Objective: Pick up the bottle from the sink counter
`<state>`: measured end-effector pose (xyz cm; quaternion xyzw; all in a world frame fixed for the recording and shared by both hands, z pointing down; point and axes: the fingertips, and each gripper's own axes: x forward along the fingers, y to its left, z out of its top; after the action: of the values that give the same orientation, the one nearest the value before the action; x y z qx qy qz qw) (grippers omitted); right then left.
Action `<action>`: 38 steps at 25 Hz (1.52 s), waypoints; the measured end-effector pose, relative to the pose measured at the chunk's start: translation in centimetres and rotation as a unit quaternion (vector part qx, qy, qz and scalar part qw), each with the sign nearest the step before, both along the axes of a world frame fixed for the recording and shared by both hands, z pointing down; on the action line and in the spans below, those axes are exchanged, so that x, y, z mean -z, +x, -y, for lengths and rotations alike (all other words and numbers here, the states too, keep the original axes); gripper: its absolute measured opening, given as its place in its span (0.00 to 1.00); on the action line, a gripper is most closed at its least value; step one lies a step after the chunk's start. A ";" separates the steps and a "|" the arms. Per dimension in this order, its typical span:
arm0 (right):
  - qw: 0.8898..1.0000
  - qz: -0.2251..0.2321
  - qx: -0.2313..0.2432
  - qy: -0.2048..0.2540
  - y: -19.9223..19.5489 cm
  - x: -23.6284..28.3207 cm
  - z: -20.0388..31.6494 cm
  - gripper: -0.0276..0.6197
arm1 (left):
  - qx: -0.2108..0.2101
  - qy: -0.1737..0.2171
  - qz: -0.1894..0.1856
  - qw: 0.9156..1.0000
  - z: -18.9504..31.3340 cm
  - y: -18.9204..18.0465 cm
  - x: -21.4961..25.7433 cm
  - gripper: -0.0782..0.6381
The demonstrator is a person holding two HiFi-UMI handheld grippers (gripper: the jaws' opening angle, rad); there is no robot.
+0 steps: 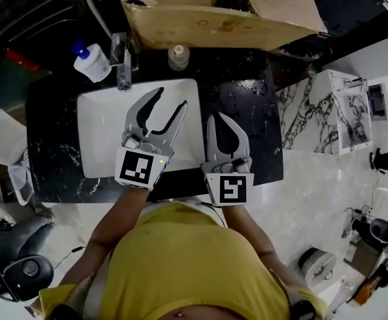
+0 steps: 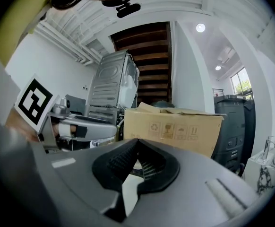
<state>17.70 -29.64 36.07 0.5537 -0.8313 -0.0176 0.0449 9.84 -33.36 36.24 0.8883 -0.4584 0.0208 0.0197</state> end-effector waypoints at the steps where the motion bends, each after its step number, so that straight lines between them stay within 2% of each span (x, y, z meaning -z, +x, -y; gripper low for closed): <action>1: 1.000 -0.001 -0.002 -0.004 0.0 -0.4 0.2 0.05 | -0.001 -0.003 0.000 1.000 0.4 0.0 -0.3 0.42; 8: 1.000 -0.013 -0.004 -0.012 0.0 -2.6 2.1 0.05 | -0.013 -0.005 0.018 1.000 3.1 0.2 -2.7 0.43; 12: 1.000 -0.010 -0.003 -0.017 -0.3 -3.7 3.3 0.05 | -0.001 -0.011 -0.013 1.000 5.1 0.2 -4.6 0.44; 14: 1.000 -0.011 -0.002 -0.017 -0.3 -4.2 3.9 0.05 | -0.001 -0.014 -0.017 1.000 6.0 0.5 -5.4 0.46; 21: 1.000 -0.009 0.001 -0.025 -0.4 -5.9 5.9 0.05 | -0.002 -0.032 0.018 0.999 8.6 0.7 -8.9 0.49; 26: 0.999 -0.010 0.004 -0.046 -0.7 -7.7 7.0 0.05 | 0.003 -0.042 0.029 0.999 10.6 0.8 -11.2 0.52; 33: 0.999 -0.007 0.007 -0.050 -0.7 -8.8 8.3 0.04 | 0.020 -0.061 0.038 0.997 13.2 0.6 -12.9 0.57; 38: 0.999 -0.006 0.002 -0.052 -0.2 -9.2 9.0 0.05 | 0.016 -0.079 0.054 0.995 15.1 1.1 -14.2 0.60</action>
<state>17.49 -38.62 45.32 0.5488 -0.8320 0.0220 0.0781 10.95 -48.42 50.45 0.8740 -0.4700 0.1046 0.0649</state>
